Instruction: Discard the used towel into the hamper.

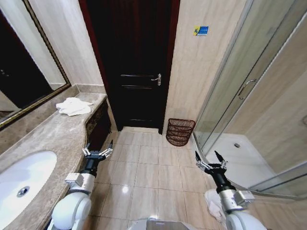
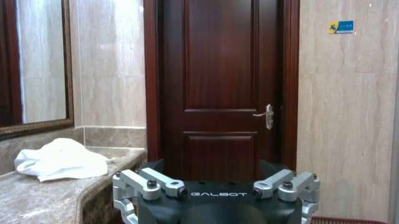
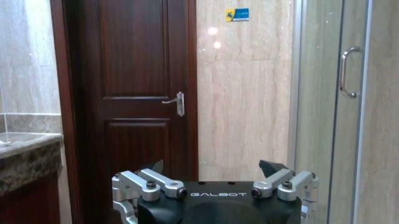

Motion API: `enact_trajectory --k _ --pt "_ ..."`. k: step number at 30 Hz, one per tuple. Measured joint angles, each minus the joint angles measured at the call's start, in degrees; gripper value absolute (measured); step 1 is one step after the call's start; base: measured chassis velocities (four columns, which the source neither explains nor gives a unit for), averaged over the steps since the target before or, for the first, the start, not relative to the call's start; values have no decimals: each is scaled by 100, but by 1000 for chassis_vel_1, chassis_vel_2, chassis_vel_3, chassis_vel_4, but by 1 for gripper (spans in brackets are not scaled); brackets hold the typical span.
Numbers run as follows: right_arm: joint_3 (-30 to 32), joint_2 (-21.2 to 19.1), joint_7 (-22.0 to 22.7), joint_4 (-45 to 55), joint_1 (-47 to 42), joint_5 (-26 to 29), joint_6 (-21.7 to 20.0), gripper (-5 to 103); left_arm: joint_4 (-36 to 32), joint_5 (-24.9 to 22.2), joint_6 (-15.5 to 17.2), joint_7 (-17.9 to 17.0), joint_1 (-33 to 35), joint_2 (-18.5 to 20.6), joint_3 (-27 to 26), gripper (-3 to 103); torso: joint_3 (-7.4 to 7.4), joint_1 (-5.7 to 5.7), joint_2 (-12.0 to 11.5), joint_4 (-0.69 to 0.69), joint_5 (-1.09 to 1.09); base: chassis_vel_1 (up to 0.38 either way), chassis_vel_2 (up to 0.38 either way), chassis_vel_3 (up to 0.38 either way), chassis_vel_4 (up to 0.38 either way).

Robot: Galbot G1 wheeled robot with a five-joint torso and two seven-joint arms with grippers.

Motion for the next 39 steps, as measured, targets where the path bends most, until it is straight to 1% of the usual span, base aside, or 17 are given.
enact_trajectory --k 4,6,10,16,29,30,33,39 --pt "55 9 53 37 -43 35 -22 100 2 46 -59 3 12 9 -23 100 0 0 0 0 0 0 0 0 0" --pt "83 6 79 95 -80 74 -78 100 49 54 -186 3 16 9 -28 100 0 0 0 0 0 0 0 0 0" --pt "142 2 26 155 -108 63 -124 100 69 65 -221 8 33 -19 -42 100 0 0 0 0 0 0 0 0 0" --pt "149 78 20 162 -128 71 -23 100 71 94 -316 99 79 -4 -62 100 0 0 0 0 0 0 0 0 0" --pt "161 127 12 105 -169 43 118 100 16 43 -325 125 80 197 -67 100 0 0 0 0 0 0 0 0 0" --pt "154 135 4 105 -173 38 121 100 15 34 -322 107 81 201 -68 100 0 0 0 0 0 0 0 0 0" --pt "141 139 -30 109 -172 22 131 100 34 -13 -298 -111 64 194 -21 100 0 0 0 0 0 0 0 0 0" --pt "155 137 -52 127 -175 17 140 100 86 -22 -298 -153 72 187 -17 100 0 0 0 0 0 0 0 0 0"
